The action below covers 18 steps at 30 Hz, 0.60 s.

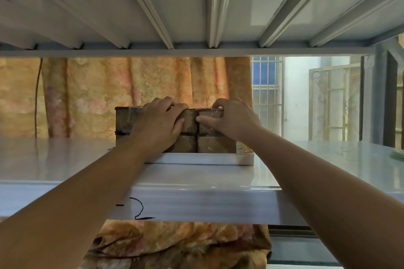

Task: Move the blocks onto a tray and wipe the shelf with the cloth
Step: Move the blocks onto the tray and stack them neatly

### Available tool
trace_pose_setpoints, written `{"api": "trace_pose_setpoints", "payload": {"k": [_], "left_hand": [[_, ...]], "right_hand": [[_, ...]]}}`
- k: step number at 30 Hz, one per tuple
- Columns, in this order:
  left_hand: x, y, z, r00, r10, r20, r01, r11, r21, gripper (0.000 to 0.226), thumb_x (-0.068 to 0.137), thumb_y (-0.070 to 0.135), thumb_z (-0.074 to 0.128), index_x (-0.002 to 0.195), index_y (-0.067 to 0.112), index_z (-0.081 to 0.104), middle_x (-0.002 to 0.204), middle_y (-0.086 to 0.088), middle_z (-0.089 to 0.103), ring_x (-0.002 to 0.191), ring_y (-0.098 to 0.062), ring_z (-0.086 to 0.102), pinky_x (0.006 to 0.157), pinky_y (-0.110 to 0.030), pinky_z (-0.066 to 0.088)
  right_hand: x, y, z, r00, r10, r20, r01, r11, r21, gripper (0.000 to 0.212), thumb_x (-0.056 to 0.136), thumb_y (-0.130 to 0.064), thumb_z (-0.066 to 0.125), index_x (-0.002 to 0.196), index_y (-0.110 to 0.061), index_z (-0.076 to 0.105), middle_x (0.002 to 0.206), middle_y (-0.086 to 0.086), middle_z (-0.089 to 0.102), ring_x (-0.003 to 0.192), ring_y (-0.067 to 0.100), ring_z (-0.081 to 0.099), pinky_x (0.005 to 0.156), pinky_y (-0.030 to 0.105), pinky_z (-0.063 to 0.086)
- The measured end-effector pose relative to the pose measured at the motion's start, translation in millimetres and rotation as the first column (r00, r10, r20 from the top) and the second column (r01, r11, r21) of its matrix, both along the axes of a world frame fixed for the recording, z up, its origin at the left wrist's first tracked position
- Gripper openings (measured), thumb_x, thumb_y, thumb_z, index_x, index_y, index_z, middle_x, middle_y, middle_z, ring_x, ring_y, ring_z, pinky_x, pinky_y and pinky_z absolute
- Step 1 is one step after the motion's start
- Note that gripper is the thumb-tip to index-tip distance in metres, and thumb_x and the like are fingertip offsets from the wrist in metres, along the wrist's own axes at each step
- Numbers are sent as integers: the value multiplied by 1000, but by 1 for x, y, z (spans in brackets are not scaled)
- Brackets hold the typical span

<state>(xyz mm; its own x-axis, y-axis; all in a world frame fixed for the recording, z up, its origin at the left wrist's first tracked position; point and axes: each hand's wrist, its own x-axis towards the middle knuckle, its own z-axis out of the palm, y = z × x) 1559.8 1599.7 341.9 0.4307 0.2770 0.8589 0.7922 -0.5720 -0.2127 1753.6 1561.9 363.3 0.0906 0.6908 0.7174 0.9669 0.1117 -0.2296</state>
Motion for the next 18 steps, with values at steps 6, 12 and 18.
{"api": "trace_pose_setpoints", "payload": {"k": [6, 12, 18], "left_hand": [[1, -3, -2, 999, 48, -23, -47, 998, 32, 44, 83, 30, 47, 122, 13, 58, 107, -9, 62, 98, -30, 56, 95, -46, 36], [6, -9, -2, 998, 3, -70, 1, 999, 51, 41, 81, 20, 52, 120, 10, 58, 110, -10, 63, 99, -31, 56, 90, -46, 42], [7, -11, -2, 999, -1, -46, 4, 998, 70, 39, 76, 13, 60, 116, 8, 60, 107, -12, 65, 96, -32, 58, 82, -44, 45]], "right_hand": [[1, -2, -2, 999, -18, 48, 17, 1000, 6, 76, 65, -82, 49, 118, -28, 59, 119, 4, 56, 105, 24, 56, 80, 37, 47], [-1, -3, -7, 998, -42, 35, 41, 999, 29, 78, 68, -82, 45, 123, -28, 56, 119, 3, 56, 106, 25, 56, 81, 38, 48], [0, -2, -10, 1000, 22, 7, -22, 999, -34, 79, 73, -78, 45, 136, -31, 41, 138, 5, 43, 124, 29, 45, 94, 43, 43]]}}
